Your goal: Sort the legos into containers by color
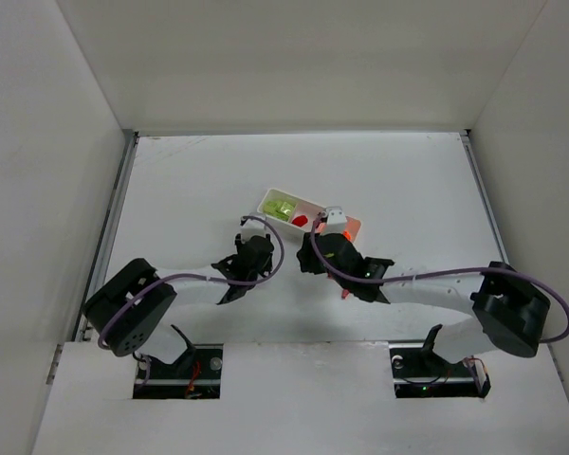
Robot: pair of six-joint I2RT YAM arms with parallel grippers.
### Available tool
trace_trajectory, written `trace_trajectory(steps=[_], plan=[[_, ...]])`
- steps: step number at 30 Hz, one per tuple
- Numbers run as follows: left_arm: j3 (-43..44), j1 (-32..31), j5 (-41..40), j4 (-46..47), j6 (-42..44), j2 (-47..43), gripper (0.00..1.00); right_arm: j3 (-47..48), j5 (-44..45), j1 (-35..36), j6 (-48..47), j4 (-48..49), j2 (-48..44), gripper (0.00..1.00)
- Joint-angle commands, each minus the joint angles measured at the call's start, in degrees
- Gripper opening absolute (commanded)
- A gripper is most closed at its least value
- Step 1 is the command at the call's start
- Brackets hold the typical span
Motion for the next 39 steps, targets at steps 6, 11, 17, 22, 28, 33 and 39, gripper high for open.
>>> trace_trajectory(steps=[6,11,17,22,28,33,39], plan=[[4.13,-1.94,-8.17,-0.98,2.27,2.68,0.38,-2.73,-1.30,5.48,4.51,5.19,-0.03,0.53],[5.62,-1.85,-8.09,-2.65,1.66,5.32,0.38,-2.91,-1.57,8.12,5.48,6.34,3.31,0.53],[6.86,-1.94,-8.88,-5.20,0.34,7.26,0.36,-4.67,-1.31,8.56,6.54,7.57,2.00,0.53],[6.86,-2.20,-8.35,-7.39,-0.89,7.44,0.31,-7.48,-0.69,8.48,6.71,6.96,-3.09,0.53],[5.63,-1.94,-8.27,-10.47,-3.26,4.45,0.33,-8.98,-0.87,6.81,6.19,5.37,-7.23,0.54],[4.66,-2.29,-8.09,-11.26,-5.02,3.39,0.37,-8.98,-0.87,6.46,5.75,5.20,-7.76,0.54],[5.45,-2.56,-5.63,-11.00,-5.02,5.58,0.33,-9.24,-0.95,6.10,5.49,5.20,-8.90,0.54]])
